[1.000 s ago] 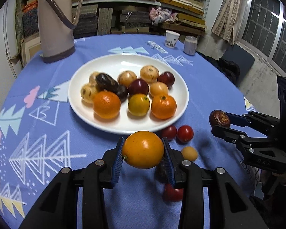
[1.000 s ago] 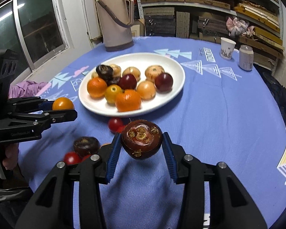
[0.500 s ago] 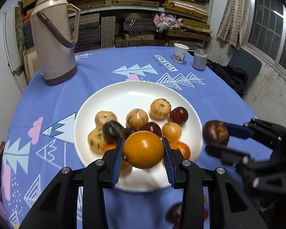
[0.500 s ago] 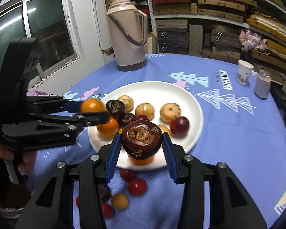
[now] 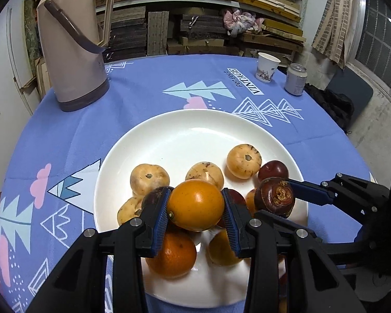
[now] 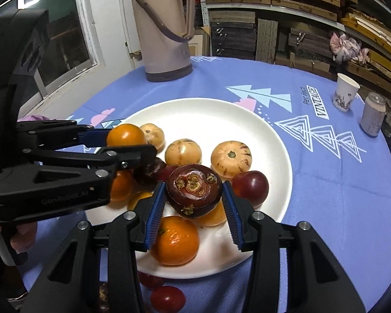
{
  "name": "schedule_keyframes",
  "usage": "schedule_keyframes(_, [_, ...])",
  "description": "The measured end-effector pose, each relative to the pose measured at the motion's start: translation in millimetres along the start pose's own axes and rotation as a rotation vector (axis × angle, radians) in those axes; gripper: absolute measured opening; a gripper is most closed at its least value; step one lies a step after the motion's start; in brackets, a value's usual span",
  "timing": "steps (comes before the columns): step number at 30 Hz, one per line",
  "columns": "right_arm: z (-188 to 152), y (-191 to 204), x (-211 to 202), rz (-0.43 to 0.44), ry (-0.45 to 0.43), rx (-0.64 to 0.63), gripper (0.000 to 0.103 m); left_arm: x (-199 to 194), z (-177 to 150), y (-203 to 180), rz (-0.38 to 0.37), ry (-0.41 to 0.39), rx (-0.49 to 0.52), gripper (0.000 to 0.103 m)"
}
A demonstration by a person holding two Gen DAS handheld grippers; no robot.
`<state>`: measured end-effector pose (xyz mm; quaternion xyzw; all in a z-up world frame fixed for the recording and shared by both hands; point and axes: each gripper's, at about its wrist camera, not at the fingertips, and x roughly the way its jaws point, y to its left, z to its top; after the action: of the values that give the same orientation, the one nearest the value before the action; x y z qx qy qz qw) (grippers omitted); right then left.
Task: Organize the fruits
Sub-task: 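Carry both held fruits over the white plate and open both tools, then grasp a red tomato with the right tool while the left tool grasps another red tomato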
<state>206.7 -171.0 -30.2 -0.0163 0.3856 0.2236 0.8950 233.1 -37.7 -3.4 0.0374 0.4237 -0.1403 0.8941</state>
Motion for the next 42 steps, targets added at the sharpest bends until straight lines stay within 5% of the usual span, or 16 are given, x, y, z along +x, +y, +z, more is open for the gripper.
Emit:
schedule_keyframes(3, [-4,-5,-2,0.03,0.004,0.021,0.044,-3,-1,-1,0.0,0.001,-0.001,0.064])
schedule_keyframes(6, [-10,-10,-12,0.029,-0.01,0.044,0.044,-8,-3,-3,0.026,-0.006,0.012,0.073])
schedule_keyframes(18, [-44,-11,-66,0.034,-0.061,0.079,0.078,-43,-28,-20,0.026,-0.035,0.015,0.091])
schedule_keyframes(42, [-100,26,-88,0.007,-0.006,0.018,0.085,-76,-114,0,0.08,0.04,-0.061,0.096])
